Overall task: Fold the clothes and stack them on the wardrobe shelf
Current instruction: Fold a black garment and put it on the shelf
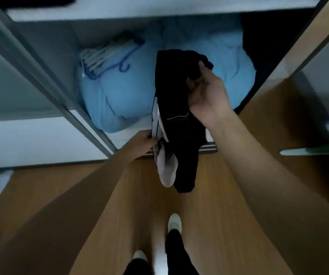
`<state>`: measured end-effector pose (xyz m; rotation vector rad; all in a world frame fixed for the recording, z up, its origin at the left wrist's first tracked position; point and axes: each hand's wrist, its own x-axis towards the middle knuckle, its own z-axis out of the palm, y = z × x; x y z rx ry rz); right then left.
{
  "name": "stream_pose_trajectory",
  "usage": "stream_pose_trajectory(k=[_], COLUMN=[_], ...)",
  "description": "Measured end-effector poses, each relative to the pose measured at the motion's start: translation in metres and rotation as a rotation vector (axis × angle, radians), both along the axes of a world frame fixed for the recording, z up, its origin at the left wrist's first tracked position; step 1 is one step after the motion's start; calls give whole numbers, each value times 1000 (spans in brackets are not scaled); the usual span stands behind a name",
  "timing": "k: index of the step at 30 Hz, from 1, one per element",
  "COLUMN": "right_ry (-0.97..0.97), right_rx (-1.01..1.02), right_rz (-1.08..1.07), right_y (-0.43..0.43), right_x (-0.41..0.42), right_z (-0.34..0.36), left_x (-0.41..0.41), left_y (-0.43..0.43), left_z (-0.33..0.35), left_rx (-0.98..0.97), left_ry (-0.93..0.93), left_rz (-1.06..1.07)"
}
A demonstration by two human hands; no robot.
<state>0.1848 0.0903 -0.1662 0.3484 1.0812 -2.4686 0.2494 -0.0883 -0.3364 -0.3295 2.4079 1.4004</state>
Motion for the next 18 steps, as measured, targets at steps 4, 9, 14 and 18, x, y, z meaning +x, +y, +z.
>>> stream_pose_trajectory(k=[4, 9, 14, 18], right_ry=[157, 154, 0, 257], right_rx=[31, 248, 904, 1378], right_rz=[-37, -86, -22, 272], right_y=[2, 28, 53, 44], right_x=[38, 87, 119, 148], right_z=[63, 89, 56, 40], left_x=[33, 67, 84, 100], left_y=[-20, -59, -79, -65], left_z=[46, 111, 179, 216], left_rx=[-4, 170, 479, 410], left_ry=[-21, 168, 227, 329], left_rz=[144, 555, 588, 479])
